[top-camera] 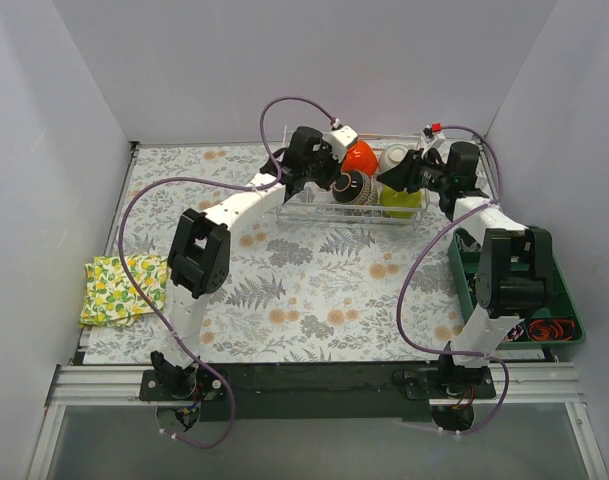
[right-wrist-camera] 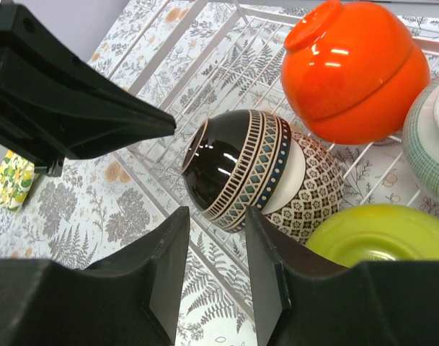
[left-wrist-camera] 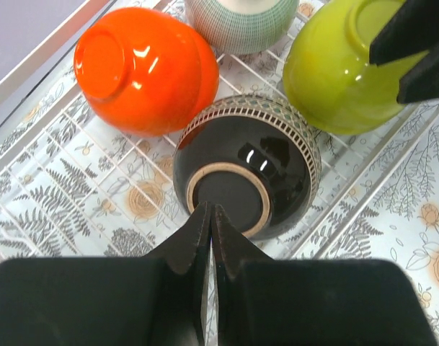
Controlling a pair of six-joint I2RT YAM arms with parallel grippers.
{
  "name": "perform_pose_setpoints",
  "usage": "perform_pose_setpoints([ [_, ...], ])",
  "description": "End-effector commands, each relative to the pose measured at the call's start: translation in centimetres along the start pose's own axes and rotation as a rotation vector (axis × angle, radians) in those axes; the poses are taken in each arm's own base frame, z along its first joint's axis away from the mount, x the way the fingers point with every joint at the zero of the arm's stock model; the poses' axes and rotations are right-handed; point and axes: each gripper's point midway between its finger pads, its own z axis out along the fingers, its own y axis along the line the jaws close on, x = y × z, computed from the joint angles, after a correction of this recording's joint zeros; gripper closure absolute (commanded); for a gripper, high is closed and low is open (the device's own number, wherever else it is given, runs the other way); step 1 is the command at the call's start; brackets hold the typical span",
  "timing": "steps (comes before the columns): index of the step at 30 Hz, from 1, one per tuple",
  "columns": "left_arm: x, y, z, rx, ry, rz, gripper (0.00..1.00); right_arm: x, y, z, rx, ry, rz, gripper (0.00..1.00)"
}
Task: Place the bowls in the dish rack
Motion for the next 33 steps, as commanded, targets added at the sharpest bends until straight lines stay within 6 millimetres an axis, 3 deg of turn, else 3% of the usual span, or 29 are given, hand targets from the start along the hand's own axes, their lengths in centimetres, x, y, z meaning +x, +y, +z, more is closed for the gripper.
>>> perform_pose_setpoints([
  [1, -2.3, -0.3, 0.9, 0.039, -0.065, 0.001, 1.0, -1.2, 0.7, -1.2, 0.015, -0.034, -0.055, 0.55],
  [5, -2.4, -0.9, 1.7, 0.073, -0.075, -0.016, 1.0, -0.6, 0.7, -1.4, 0.021, -0.024, -0.05, 0.55],
  [6, -2.3, -0.9, 2.0, 0.077, -0.074, -0.021, 1.0, -1.0, -0.3, -2.1, 0.048, -0.037, -0.043, 0.55],
  [9, -2.5, -1.4, 2.8, 0.097, -0.082, -0.027, 1.0, -1.1, -0.8, -2.4, 0.058, -0.041, -0.039, 0.55],
  [21, -4.9, -4.9, 5.0, 0.184, -0.174, -0.004, 1.0, -1.5, -2.1, -3.8, 0.1, -0.058, -0.031, 0.55],
  [26, -5.6, -4.2, 4.9, 0.138, -0.186, -0.006, 1.0, -1.8, -2.2, -4.2, 0.107, -0.066, -0.029, 0.55],
  [29, -7.4, -3.3, 4.1, 0.098, -0.218, -0.004, 1.0, -1.9, -2.2, -4.3, 0.111, -0.069, -0.032, 0.54],
  [33, -11.6, -2.3, 1.7, 0.049, -0.304, 0.012, 1.0, -2.6, -2.1, -4.5, 0.117, -0.081, -0.05, 0.47],
])
